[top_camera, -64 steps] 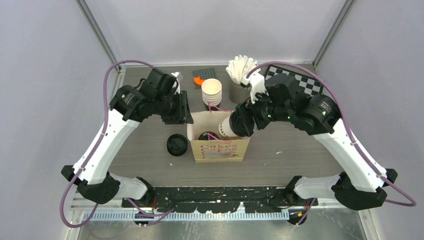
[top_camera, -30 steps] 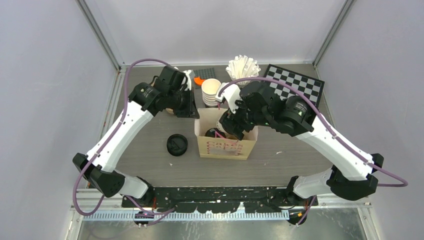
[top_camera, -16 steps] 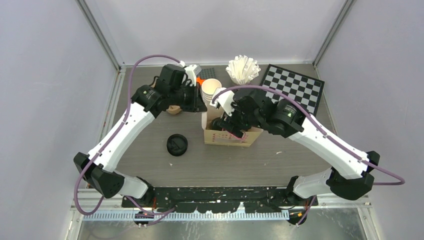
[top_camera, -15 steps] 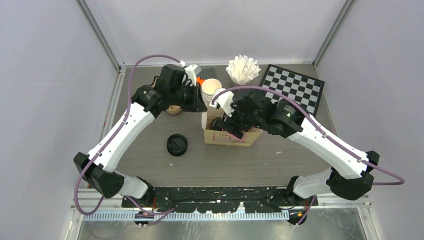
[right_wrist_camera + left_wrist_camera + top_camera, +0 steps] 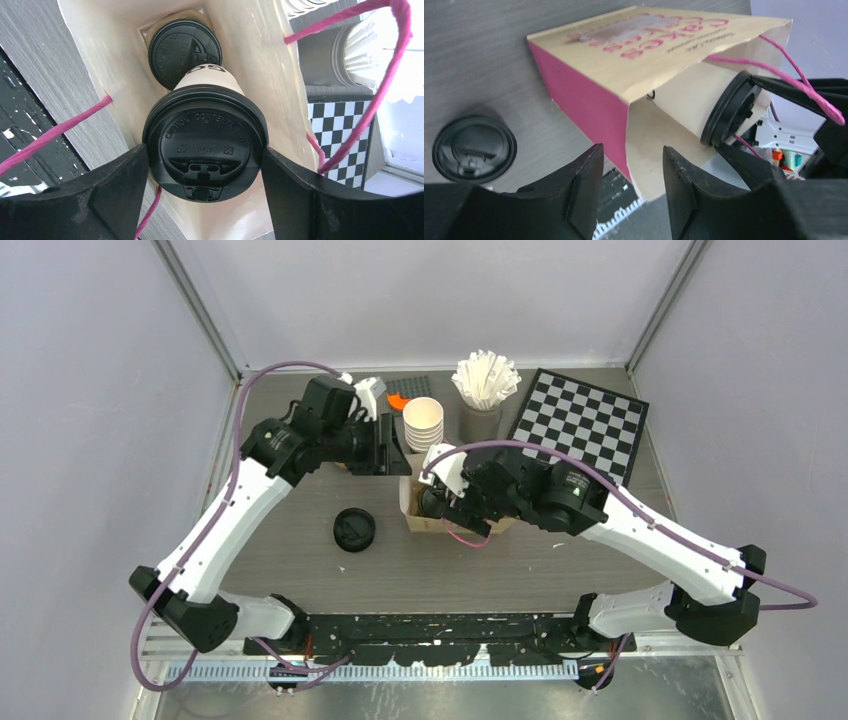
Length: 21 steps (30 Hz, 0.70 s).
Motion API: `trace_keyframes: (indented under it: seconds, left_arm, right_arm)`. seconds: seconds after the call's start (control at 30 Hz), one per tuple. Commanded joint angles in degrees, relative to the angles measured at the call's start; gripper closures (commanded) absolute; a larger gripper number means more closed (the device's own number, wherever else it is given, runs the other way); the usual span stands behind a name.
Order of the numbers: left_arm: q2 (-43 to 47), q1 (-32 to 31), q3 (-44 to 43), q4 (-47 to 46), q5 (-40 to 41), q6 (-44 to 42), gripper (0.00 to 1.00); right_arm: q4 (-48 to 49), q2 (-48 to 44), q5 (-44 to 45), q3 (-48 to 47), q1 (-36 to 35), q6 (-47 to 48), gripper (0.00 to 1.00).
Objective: Pack the takeout coffee
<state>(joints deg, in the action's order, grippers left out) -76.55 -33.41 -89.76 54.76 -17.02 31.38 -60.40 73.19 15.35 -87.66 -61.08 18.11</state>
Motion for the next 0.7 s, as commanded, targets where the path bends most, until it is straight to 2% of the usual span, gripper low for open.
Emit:
trace_keyframes:
  seconds: [0.0, 0.17, 0.3, 0.67]
  left_arm:
    - [3.87, 0.25, 1.0, 7.86, -1.14, 3.79, 0.51]
    - [5.76, 0.23, 4.47, 8.23, -4.46, 4.65, 0.51]
    - [7.46, 0.2, 8.57, 3.85, -9.27, 3.4, 0.49]
    - [9.19, 0.16, 12.64, 0.5, -6.66, 3.33, 0.49]
  right_arm:
    - [3.82, -2.83, 4.62, 2.63, -3.23, -0.29, 0.31]
    - [6.46, -3.4, 8.2, 4.7, -6.4, -1.54, 0.31]
    - [7.63, -3.0, 9.83, 5.58, -8.0, -2.72, 0.31]
    - [10.9, -3.48, 11.85, 8.87, -11.95, -3.92, 0.31]
